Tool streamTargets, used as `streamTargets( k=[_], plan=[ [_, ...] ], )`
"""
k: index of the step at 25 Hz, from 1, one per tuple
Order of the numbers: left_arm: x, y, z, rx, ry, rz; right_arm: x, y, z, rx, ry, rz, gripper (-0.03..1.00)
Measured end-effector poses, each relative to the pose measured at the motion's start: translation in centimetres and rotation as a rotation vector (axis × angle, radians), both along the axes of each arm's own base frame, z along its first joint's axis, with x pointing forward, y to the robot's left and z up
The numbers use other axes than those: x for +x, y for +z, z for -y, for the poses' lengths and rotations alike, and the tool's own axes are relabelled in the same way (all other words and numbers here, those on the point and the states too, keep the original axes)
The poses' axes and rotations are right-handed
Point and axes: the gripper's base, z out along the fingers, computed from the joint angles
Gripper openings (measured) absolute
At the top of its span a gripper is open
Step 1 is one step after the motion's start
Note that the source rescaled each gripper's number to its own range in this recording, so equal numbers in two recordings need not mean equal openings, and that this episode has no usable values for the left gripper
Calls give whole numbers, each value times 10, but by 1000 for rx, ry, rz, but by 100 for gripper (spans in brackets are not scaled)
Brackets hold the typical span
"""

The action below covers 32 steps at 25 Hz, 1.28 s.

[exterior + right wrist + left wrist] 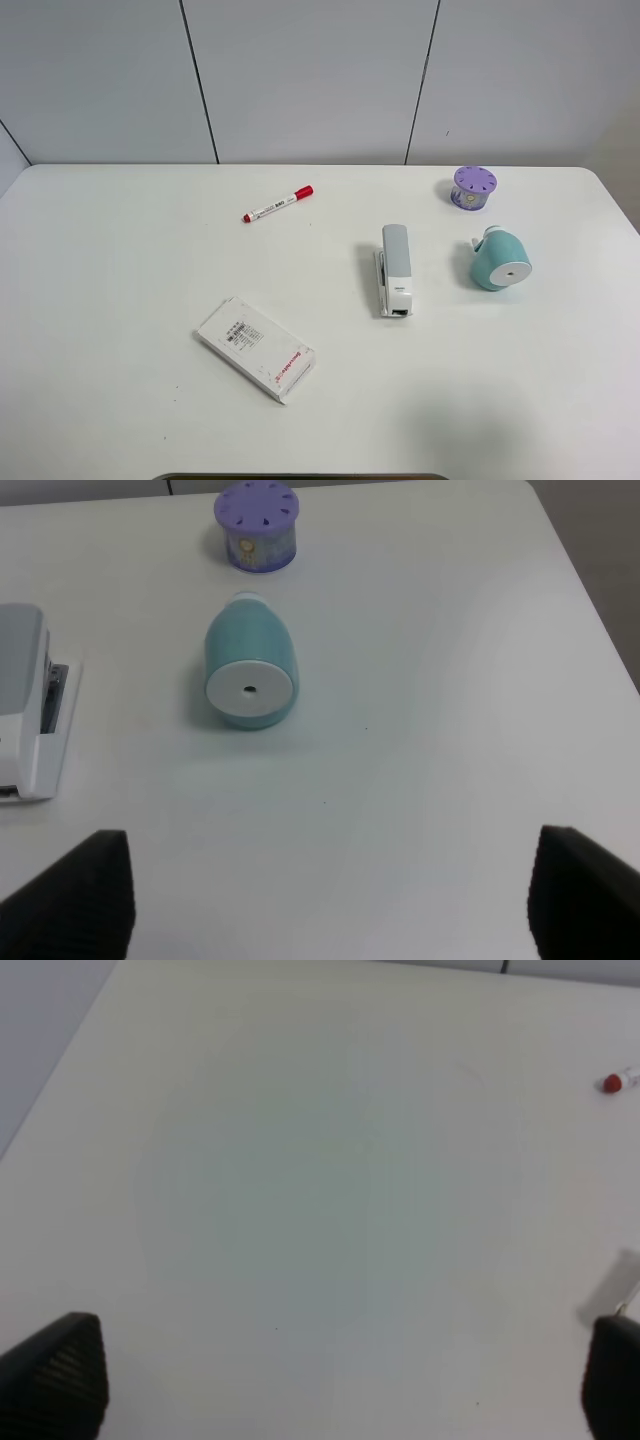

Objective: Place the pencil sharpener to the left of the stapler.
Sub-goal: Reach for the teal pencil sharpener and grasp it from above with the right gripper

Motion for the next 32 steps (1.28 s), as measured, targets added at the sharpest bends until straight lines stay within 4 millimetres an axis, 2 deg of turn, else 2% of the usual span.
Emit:
streamTargets(
  k=[32],
  plan=[
    [0, 0, 0, 0, 0, 0, 0, 0, 0, 0, 0, 0, 55]
  ],
)
